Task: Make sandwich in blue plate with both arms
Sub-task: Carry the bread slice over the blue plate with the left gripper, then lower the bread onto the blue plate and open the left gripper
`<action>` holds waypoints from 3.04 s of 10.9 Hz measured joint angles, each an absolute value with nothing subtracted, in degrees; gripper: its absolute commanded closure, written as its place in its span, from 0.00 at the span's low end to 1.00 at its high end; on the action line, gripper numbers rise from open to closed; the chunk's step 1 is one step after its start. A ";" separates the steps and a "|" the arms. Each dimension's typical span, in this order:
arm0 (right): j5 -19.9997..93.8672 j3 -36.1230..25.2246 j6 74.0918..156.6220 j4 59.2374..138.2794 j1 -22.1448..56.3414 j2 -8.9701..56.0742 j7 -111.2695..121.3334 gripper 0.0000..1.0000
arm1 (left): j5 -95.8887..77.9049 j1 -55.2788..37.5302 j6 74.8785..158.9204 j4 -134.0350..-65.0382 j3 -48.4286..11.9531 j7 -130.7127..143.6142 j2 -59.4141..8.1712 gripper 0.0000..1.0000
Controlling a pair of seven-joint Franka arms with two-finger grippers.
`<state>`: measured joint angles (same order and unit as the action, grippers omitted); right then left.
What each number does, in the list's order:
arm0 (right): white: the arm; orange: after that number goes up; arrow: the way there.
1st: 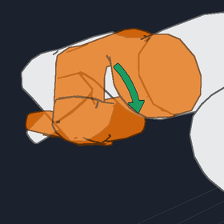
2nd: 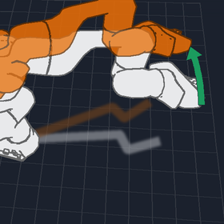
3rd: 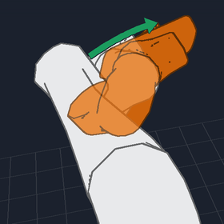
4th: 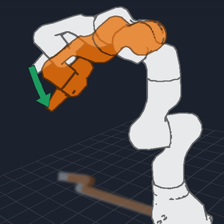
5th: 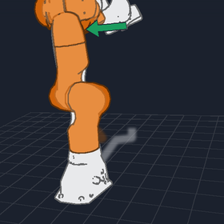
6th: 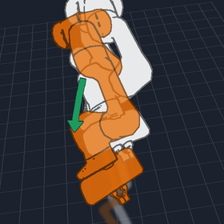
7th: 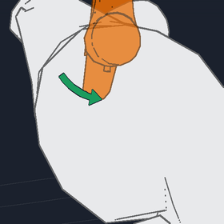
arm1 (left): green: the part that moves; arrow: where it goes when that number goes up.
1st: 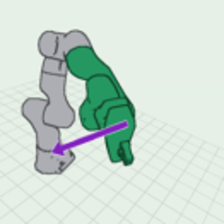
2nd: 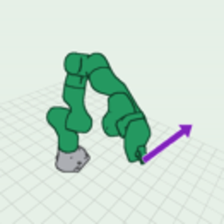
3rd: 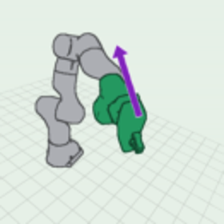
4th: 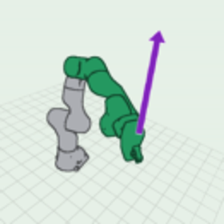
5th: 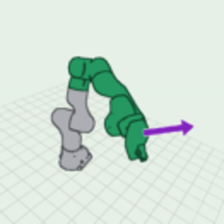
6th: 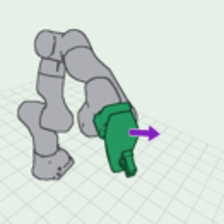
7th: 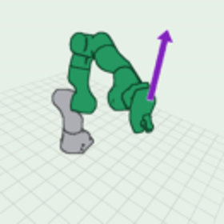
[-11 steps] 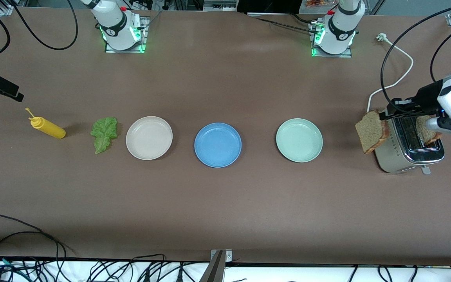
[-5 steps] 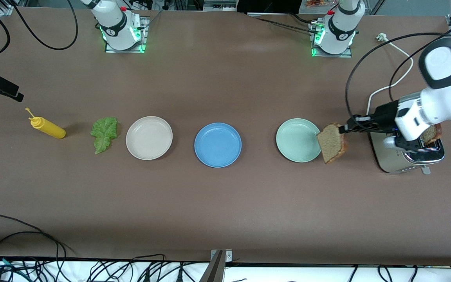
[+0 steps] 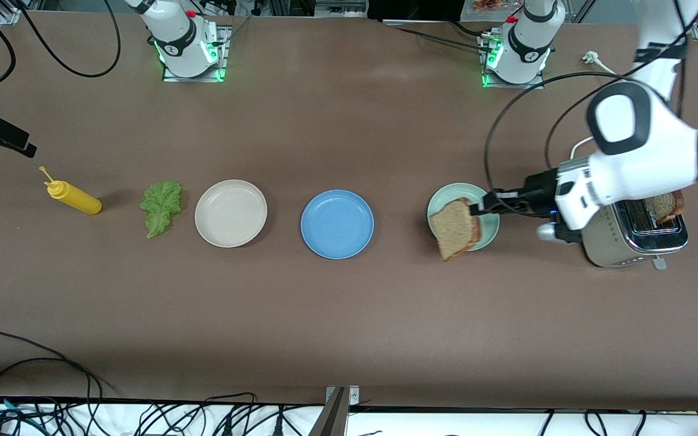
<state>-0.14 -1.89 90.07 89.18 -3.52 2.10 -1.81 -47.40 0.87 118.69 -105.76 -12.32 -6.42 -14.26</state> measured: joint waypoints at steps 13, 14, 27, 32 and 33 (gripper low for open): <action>-0.14 -1.87 90.07 89.17 -3.51 2.10 -1.81 0.00 | -67.77 -20.06 134.13 -105.20 -14.32 -0.91 -24.43 1.00; -0.14 -1.87 90.07 89.17 -3.51 2.10 -1.81 0.00 | -69.00 -21.89 136.88 -104.50 -14.32 -0.86 -25.55 1.00; -0.14 -1.89 90.07 89.17 -3.54 2.12 -1.81 0.00 | -69.63 -27.47 145.24 -95.30 -11.96 -3.99 -37.22 1.00; -0.14 -1.89 90.07 89.17 -3.54 2.13 -1.81 0.00 | -69.63 -27.55 146.13 -94.63 -11.93 -9.94 -38.45 1.00; -0.14 -1.89 90.07 89.17 -3.54 2.13 -1.81 0.00 | -69.63 -27.54 146.39 -94.63 -11.88 -11.02 -38.96 1.00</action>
<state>-0.14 -1.89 90.07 89.17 -3.54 2.13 -1.81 -69.63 -27.54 146.39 -94.63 -11.88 -11.02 -38.96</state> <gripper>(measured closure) 0.000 0.938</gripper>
